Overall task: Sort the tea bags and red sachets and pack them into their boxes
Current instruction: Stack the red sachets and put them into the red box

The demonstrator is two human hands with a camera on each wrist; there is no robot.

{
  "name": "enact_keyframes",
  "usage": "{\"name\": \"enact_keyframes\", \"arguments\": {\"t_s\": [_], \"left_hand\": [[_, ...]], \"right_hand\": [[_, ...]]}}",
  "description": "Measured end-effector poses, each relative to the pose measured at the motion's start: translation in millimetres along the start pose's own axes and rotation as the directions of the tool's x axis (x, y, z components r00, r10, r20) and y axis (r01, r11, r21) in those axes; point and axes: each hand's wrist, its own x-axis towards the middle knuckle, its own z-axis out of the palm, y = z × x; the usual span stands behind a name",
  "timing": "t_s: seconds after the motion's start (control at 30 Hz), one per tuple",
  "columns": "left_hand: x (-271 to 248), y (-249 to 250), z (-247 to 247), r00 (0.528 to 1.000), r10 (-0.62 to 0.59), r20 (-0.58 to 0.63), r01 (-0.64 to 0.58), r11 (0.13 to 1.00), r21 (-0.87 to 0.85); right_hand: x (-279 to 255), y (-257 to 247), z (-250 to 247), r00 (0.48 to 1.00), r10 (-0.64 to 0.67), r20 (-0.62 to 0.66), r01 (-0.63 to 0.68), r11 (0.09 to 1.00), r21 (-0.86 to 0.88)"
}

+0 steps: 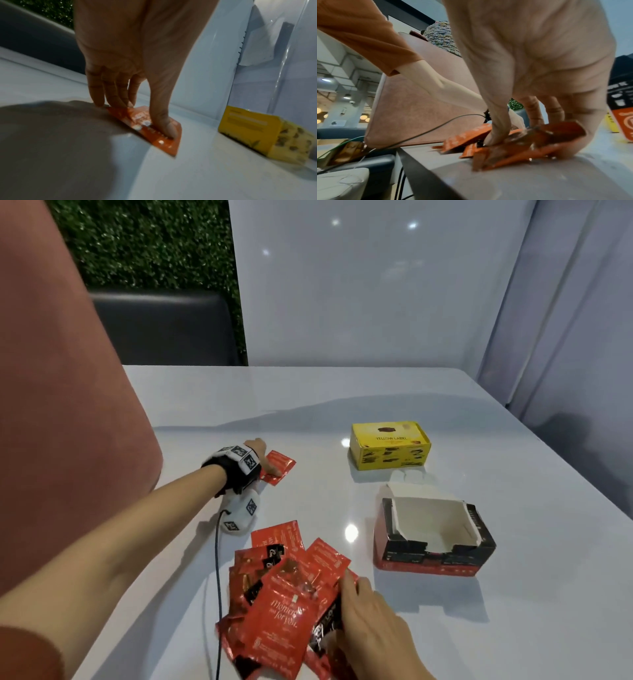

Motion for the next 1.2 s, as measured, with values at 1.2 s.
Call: {"name": "enact_keyframes", "arguments": {"t_s": [1.2], "left_hand": [[-303.9, 65.0, 89.2, 0.976, 0.107, -0.188, -0.181, -0.069, -0.981]], "right_hand": [[-24.4, 0.5, -21.9, 0.909, 0.014, -0.416, 0.331, 0.579, 0.745]]}}
